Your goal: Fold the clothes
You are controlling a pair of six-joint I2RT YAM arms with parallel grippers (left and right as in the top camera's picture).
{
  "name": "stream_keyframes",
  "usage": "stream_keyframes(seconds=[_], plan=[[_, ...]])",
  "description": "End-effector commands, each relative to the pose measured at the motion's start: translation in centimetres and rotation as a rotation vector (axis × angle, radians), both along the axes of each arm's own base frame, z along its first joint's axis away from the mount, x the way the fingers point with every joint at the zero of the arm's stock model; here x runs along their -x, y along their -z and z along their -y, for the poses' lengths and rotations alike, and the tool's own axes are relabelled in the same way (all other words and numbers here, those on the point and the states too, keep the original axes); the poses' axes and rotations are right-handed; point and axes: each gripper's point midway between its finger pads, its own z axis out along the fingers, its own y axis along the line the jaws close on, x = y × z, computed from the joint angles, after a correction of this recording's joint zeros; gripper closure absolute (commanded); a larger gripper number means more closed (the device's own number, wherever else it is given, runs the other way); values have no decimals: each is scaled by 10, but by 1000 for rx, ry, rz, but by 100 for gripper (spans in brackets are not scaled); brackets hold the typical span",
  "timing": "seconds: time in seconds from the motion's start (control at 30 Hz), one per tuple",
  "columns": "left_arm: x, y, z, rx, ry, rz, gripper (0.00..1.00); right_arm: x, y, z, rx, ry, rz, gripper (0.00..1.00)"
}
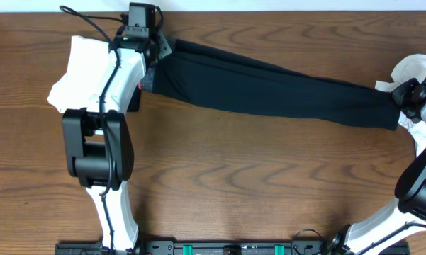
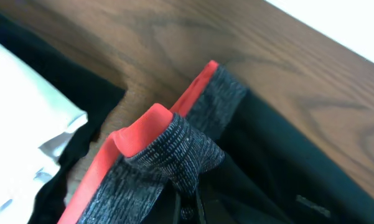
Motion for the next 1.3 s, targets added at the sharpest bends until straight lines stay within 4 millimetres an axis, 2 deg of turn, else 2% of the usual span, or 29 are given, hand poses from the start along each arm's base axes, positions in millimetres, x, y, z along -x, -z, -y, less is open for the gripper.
stream_keyframes(seconds=[0.0, 0.13, 0.23, 0.33, 0.37, 0.4, 0.43, 0.47, 0.5, 0.57, 0.6, 0.67, 0.7, 0.77, 0.83, 0.87, 0.9, 0.97, 1.0, 1.1, 1.27], plan=[[-10, -5, -7, -33, -14, 30, 94, -5, 11, 4, 13, 14, -14, 99], [-12, -2, -7, -33, -14, 31, 94, -12, 23, -1, -3, -3, -12, 98], [-14, -2, -7, -32, -14, 41, 94, -20, 25, -6, -3, -39, 2, 75], [-19, -7, -6, -28, -14, 71, 94, -29, 21, -10, 35, -104, 17, 56], [-22, -10, -6, -27, -14, 85, 91, -34, 19, -13, 53, -142, 22, 45], [-25, -12, -5, -26, -14, 99, 83, -38, 17, -15, 72, -180, 25, 30], [-27, -14, -5, -24, -14, 112, 69, -41, 15, -18, 92, -221, 23, 19], [-29, -17, -5, -23, -14, 124, 67, -43, 13, -20, 109, -261, 19, 12], [-30, -18, -5, -24, -11, 132, 64, -46, 11, -22, 128, -304, 13, 10], [-33, -24, -2, -21, 8, 150, 48, -48, 6, -24, 143, -358, 1, 8], [-34, -28, 1, -12, 18, 157, 38, -49, 1, -24, 142, -367, -3, 8], [-37, -36, 9, 7, 68, 174, 25, -52, -10, -25, 134, -373, 3, 7], [-37, -40, 12, 11, 86, 181, 20, -55, -17, -28, 124, -390, 18, 8], [-38, -49, 16, 16, 109, 196, 16, -64, -35, -40, 93, -452, 70, 12], [-35, -59, 19, 12, 122, 206, 16, -74, -56, -57, 54, -522, 125, 19], [-32, -65, 22, 5, 135, 207, 16, -77, -67, -67, 30, -554, 143, 26], [-28, -68, 24, 0, 146, 199, 17, -78, -73, -75, 11, -579, 149, 35], [-15, -72, 30, -1, 159, 165, 25, -78, -81, -96, -35, -640, 153, 66], [-9, -72, 33, -1, 166, 144, 29, -78, -82, -109, -59, -681, 154, 73], [12, -68, 42, -6, 189, 68, 40, -76, -77, -143, -72, -799, 126, 76], [40, -49, 43, -15, 193, -70, 40, -76, -72, -207, 0, -1073, 91, 71]])
